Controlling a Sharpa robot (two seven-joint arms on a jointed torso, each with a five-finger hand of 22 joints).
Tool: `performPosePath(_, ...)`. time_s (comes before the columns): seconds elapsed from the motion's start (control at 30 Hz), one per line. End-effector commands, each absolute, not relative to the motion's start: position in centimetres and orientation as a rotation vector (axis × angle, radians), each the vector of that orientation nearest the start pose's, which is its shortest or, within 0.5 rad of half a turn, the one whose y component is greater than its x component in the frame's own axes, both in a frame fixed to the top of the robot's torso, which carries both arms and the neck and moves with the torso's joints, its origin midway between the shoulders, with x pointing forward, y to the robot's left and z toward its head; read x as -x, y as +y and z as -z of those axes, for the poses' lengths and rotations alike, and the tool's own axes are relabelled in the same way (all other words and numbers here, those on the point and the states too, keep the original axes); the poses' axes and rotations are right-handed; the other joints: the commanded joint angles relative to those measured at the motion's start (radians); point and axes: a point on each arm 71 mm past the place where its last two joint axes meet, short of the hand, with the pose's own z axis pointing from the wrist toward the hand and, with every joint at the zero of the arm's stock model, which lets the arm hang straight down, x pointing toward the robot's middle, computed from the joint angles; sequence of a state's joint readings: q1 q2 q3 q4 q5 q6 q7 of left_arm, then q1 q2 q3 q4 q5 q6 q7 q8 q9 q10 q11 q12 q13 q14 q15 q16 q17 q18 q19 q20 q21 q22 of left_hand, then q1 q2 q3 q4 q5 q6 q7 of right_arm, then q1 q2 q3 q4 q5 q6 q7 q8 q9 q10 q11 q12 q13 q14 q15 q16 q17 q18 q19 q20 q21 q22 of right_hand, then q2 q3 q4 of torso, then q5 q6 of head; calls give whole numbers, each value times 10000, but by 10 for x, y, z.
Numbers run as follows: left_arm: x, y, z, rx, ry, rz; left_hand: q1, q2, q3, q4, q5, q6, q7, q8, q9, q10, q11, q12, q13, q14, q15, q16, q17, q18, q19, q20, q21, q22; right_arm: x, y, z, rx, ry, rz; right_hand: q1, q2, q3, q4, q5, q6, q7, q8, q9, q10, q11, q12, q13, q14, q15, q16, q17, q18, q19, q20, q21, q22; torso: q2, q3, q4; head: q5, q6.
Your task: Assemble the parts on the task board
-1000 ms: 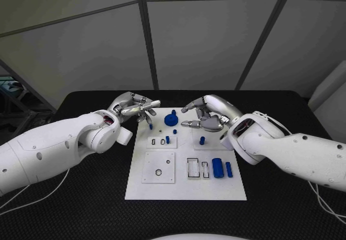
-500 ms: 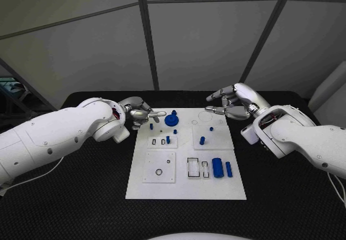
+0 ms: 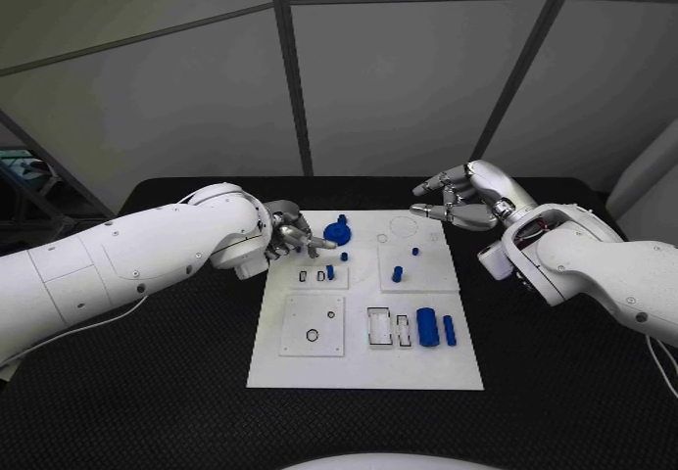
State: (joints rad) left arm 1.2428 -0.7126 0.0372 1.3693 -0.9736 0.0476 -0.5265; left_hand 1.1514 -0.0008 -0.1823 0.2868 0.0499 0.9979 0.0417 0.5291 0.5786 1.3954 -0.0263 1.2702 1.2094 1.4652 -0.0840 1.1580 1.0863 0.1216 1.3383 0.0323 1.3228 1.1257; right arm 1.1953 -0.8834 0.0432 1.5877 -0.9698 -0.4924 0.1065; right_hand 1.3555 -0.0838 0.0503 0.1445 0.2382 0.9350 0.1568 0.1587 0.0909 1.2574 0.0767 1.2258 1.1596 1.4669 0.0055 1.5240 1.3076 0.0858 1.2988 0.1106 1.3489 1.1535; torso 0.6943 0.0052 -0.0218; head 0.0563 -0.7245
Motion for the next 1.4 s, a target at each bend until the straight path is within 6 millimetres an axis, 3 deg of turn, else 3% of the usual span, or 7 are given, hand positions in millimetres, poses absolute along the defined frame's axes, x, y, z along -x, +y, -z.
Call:
performPosePath(0.03,-522,194,189,3407,22387,4335,-63,30,-79,21,-15,-90,11,83,72,-47,0,-73,-30,8,22,13,15,-309,-96,-12,13,-11,-485,-206,138,-2819,14674,-10290,41,38,-10,-23,59,54,6,69,14,-61,-31,-52,-8,785,-37,-58,1638,55,-60,24,-52,-9,11,3,20,-33,-26)
performPosePath(0.6,-518,170,194,2468,22825,4377,-118,42,-136,20,-15,-203,25,136,204,-138,12,-193,-161,5,32,-6,7,-286,-175,-3,-51,-110,-488,-203,140,-2796,14768,-10197,23,46,-38,-13,150,49,-1,91,8,-66,-41,-77,-41,775,-48,-85,1598,62,-79,11,-84,-53,17,-5,13,-51,-164)
performPosePath(1.07,-517,167,193,2338,22846,4469,-56,90,-123,-12,-14,-241,23,184,292,-151,14,-206,-172,6,36,-7,15,-279,-205,3,-71,-133,-491,-203,142,-2742,14841,-10031,23,46,-38,-13,150,49,-1,91,8,-66,-41,-77,-41,775,-48,-85,1598,62,-79,11,-84,-53,-2,-12,26,-89,-213)
performPosePath(1.4,-517,166,194,2182,22997,4460,377,232,89,-143,-11,-345,13,327,575,-154,5,-210,-173,12,31,-16,34,-277,-228,7,-69,-95,-492,-202,143,-2699,14907,-9976,15,52,-46,-7,174,49,-4,98,6,-54,-44,-69,-35,770,-51,-98,1578,65,-85,7,-94,-67,2,-9,34,-92,-235)
